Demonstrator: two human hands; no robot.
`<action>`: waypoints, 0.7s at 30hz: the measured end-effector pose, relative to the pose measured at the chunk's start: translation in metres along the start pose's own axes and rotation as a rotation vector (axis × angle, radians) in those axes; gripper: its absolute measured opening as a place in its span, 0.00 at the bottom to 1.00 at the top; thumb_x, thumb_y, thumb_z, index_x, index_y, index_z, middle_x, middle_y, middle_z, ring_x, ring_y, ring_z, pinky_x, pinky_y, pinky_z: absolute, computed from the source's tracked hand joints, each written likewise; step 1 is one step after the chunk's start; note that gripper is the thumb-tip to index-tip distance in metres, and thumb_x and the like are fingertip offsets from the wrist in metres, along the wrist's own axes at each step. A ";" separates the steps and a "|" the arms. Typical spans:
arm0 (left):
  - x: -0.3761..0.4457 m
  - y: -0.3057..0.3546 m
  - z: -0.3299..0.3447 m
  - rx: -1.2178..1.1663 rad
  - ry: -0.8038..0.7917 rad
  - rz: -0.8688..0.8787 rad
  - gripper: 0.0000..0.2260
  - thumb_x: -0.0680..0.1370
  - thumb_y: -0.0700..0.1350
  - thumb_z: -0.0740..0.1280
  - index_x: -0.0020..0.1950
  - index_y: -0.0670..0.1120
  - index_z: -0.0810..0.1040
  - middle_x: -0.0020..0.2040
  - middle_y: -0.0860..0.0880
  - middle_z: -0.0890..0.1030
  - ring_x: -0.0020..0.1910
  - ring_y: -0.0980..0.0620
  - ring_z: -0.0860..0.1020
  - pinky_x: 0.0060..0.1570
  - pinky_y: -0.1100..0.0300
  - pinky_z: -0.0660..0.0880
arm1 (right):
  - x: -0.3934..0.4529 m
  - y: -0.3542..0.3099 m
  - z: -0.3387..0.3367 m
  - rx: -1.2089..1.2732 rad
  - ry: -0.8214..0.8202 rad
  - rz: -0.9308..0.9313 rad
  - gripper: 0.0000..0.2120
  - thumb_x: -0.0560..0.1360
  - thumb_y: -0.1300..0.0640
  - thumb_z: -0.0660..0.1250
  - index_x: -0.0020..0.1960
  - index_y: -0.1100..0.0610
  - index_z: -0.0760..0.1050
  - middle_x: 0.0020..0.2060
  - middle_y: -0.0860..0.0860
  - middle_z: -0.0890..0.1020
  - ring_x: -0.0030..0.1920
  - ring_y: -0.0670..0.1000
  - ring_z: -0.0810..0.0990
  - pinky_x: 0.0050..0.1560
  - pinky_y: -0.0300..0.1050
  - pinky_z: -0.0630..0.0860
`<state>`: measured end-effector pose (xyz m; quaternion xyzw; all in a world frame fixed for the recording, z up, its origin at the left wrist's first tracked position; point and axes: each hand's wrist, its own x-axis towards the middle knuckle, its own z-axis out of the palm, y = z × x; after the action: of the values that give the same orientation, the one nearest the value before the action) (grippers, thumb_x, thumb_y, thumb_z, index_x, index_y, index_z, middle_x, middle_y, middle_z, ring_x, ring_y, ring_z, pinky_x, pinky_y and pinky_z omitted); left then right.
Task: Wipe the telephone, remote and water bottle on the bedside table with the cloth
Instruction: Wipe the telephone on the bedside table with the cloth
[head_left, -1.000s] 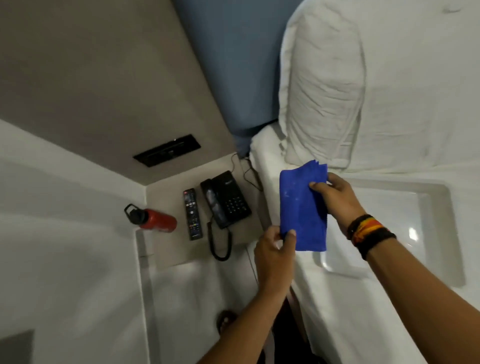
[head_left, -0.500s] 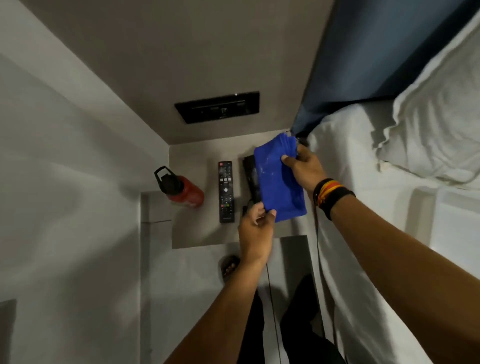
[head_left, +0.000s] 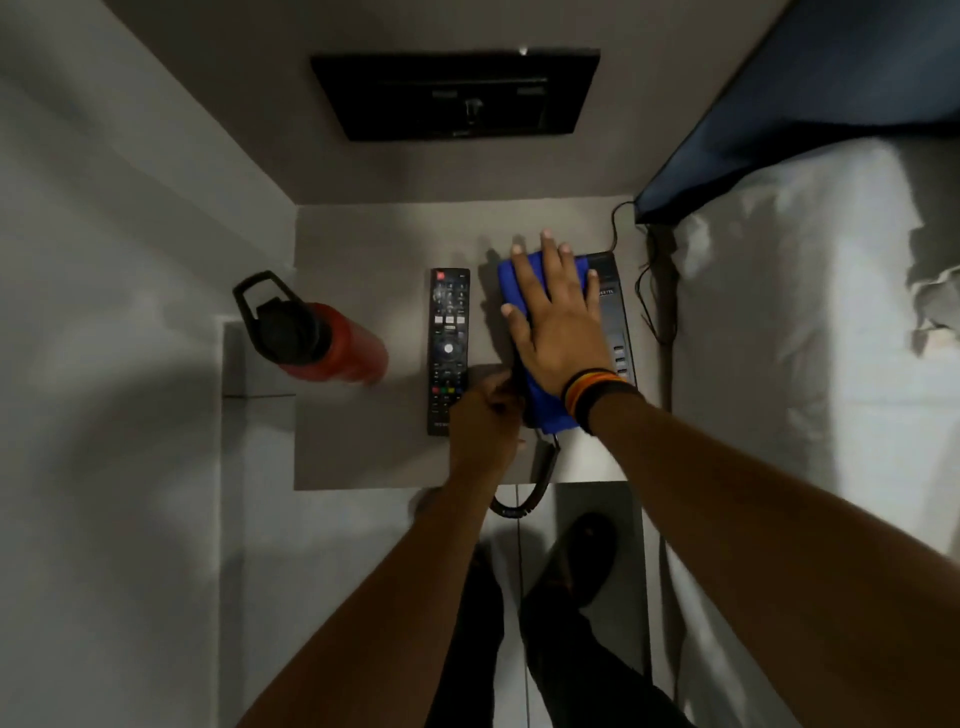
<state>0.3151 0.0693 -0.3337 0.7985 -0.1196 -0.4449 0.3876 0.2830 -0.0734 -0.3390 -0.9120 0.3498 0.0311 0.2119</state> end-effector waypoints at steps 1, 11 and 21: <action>0.002 -0.003 0.003 -0.003 0.018 0.015 0.10 0.84 0.42 0.64 0.61 0.47 0.83 0.53 0.45 0.88 0.48 0.46 0.88 0.44 0.44 0.87 | -0.002 -0.001 0.005 0.005 0.045 0.007 0.28 0.82 0.44 0.50 0.79 0.48 0.48 0.80 0.55 0.48 0.79 0.57 0.46 0.75 0.67 0.47; 0.010 -0.006 0.002 -0.024 -0.011 -0.086 0.18 0.82 0.37 0.69 0.71 0.48 0.80 0.57 0.49 0.85 0.48 0.53 0.86 0.41 0.51 0.88 | -0.092 0.021 0.028 -0.006 0.008 -0.121 0.30 0.81 0.52 0.58 0.79 0.52 0.51 0.79 0.56 0.46 0.78 0.58 0.43 0.76 0.58 0.45; 0.003 -0.007 0.009 -0.094 0.100 -0.010 0.16 0.84 0.40 0.67 0.72 0.47 0.80 0.61 0.44 0.86 0.47 0.53 0.85 0.39 0.59 0.86 | -0.182 0.043 0.019 0.021 -0.151 -0.021 0.50 0.67 0.75 0.66 0.79 0.47 0.48 0.80 0.52 0.43 0.64 0.60 0.76 0.48 0.43 0.82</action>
<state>0.3082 0.0680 -0.3435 0.8011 -0.0749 -0.4117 0.4280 0.1193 0.0196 -0.3350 -0.9084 0.3236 0.0940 0.2475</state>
